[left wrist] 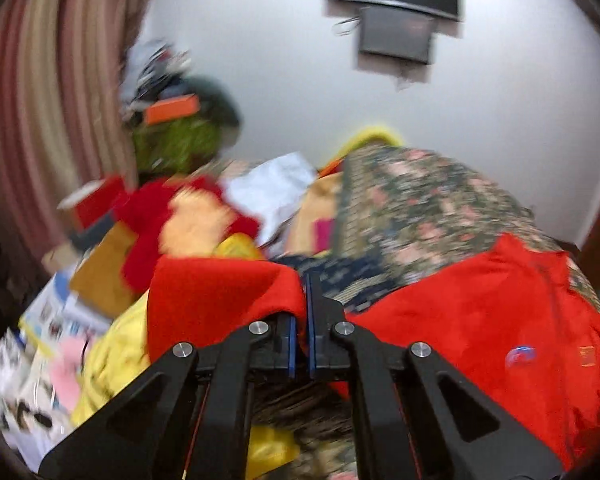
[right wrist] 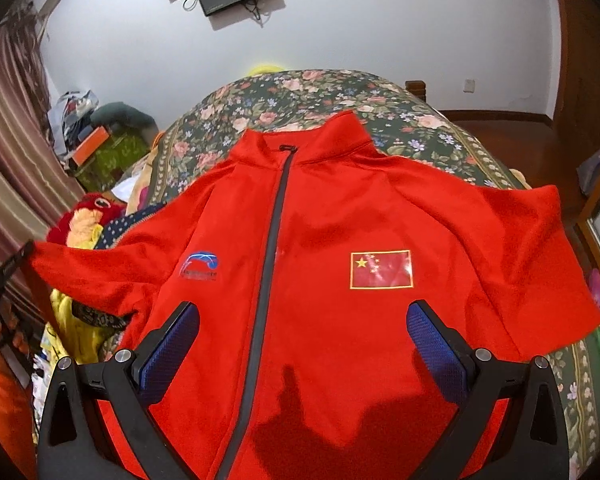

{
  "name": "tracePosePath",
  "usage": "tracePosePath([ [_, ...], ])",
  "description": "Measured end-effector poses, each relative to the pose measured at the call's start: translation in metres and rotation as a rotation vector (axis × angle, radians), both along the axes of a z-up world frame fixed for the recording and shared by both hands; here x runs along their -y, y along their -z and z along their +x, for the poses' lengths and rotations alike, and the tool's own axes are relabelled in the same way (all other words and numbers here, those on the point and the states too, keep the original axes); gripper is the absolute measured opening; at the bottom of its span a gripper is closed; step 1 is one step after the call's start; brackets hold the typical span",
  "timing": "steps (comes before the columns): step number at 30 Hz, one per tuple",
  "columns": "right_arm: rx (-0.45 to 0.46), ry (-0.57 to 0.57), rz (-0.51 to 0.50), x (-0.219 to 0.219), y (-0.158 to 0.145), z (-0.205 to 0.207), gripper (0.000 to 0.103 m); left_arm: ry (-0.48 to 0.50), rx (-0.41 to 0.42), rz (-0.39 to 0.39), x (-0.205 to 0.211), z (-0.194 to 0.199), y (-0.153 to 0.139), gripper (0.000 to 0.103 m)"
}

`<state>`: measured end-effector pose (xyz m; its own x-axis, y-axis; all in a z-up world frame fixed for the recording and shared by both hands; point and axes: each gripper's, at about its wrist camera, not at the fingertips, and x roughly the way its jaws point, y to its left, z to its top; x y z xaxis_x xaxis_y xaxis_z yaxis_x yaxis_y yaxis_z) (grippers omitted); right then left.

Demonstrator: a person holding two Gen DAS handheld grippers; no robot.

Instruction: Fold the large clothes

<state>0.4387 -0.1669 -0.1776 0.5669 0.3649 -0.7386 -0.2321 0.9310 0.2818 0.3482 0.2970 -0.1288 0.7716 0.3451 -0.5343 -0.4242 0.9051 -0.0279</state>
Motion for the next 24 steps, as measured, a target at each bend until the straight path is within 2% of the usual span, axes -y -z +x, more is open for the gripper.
tracePosePath([
  [3,-0.003,0.0,0.003,0.009,-0.002,-0.001,0.103,0.12,-0.005,0.006,0.038,0.024,-0.009,0.004],
  [8,0.004,-0.011,-0.032,0.021,-0.006,-0.004,0.103,0.327,-0.07,-0.074,0.106,0.065,0.007,0.004],
  [11,0.009,-0.016,-0.044,0.026,-0.008,-0.005,0.103,0.421,-0.154,-0.119,0.14,0.085,0.034,0.004],
  [14,0.011,-0.016,-0.048,0.034,-0.009,-0.009,0.103,0.484,-0.287,-0.128,0.174,0.101,0.079,0.004],
  [17,0.015,-0.015,-0.06,0.039,-0.011,-0.013,0.103,0.517,-0.41,-0.195,0.189,0.108,0.123,0.004],
  [19,0.018,-0.013,-0.07,0.042,-0.012,-0.015,0.103,0.514,-0.461,-0.221,0.198,0.102,0.142,0.005],
  [20,0.018,-0.013,-0.073,0.044,-0.013,-0.016,0.103,0.51,-0.464,-0.208,0.202,0.097,0.147,0.006],
  [22,0.015,-0.01,-0.078,0.046,-0.014,-0.018,0.103,0.516,-0.455,-0.196,0.205,0.09,0.146,0.013],
  [24,0.009,-0.007,-0.077,0.047,-0.015,-0.018,0.103,0.527,-0.472,-0.22,0.203,0.081,0.142,0.048],
])
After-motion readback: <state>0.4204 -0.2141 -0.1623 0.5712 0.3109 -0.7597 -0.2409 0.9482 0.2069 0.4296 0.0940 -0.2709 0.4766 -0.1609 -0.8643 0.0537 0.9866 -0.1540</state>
